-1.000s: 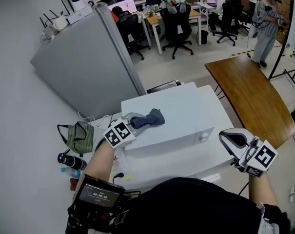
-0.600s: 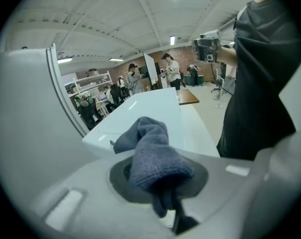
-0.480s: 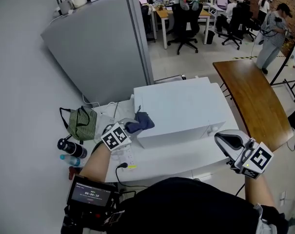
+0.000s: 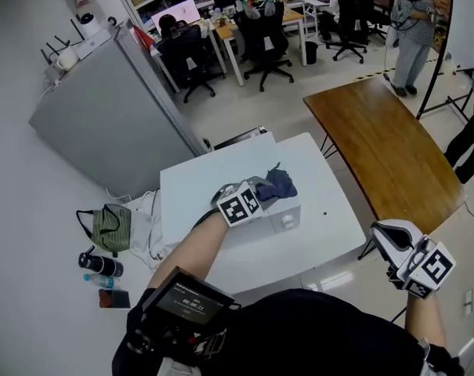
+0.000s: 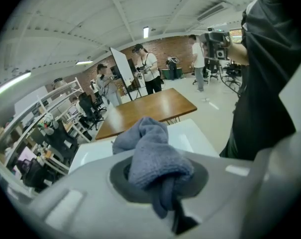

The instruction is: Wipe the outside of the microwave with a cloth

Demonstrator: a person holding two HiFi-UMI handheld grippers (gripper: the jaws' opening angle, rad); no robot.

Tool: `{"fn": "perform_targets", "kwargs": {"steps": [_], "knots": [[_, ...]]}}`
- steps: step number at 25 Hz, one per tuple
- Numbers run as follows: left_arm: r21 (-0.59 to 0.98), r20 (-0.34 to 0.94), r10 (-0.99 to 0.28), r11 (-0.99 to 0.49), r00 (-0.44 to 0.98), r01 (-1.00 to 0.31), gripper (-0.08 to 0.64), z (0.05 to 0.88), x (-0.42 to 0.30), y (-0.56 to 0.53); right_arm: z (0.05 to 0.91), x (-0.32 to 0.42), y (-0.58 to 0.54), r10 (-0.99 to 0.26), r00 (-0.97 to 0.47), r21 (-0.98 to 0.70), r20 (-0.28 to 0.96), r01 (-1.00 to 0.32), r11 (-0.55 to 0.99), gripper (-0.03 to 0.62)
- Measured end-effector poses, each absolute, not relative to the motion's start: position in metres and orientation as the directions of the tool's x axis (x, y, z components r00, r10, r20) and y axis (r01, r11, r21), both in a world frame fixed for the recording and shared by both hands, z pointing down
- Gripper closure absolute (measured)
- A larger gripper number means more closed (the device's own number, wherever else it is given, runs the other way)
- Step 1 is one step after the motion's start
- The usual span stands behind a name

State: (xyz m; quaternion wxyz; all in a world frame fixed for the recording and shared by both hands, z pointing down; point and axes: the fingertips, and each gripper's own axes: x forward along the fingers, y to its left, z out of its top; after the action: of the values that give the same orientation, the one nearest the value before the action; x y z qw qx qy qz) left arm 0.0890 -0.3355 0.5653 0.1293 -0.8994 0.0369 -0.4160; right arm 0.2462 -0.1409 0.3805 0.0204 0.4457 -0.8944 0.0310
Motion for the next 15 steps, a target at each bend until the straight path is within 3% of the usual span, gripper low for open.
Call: {"fn": "perform_targets", "kwargs": {"steps": [3, 7, 10, 15], "knots": [[-0.276, 0.744, -0.149, -0.956, 0.651, 0.097, 0.506, 0.566, 0.134, -0.334, 0.384, 0.277, -0.127, -0.828, -0.558, -0.053, 0.064, -0.830, 0.555, 0.588], [-0.289, 0.699, -0.144, -0.953, 0.701, 0.093, 0.505, 0.544, 0.121, -0.323, 0.375, 0.264, -0.126, -0.829, -0.558, -0.045, 0.046, -0.830, 0.556, 0.588], [-0.309, 0.659, -0.183, -0.950, 0.730, 0.041, 0.505, 0.516, 0.053, -0.316, 0.367, 0.215, -0.139, -0.795, -0.606, -0.024, 0.041, -0.796, 0.605, 0.588], [-0.332, 0.676, -0.281, -0.941, 0.681, -0.059, 0.505, 0.516, -0.146, -0.298, 0.354, 0.081, -0.165, -0.686, -0.727, 0.016, 0.042, -0.686, 0.728, 0.588]]}}
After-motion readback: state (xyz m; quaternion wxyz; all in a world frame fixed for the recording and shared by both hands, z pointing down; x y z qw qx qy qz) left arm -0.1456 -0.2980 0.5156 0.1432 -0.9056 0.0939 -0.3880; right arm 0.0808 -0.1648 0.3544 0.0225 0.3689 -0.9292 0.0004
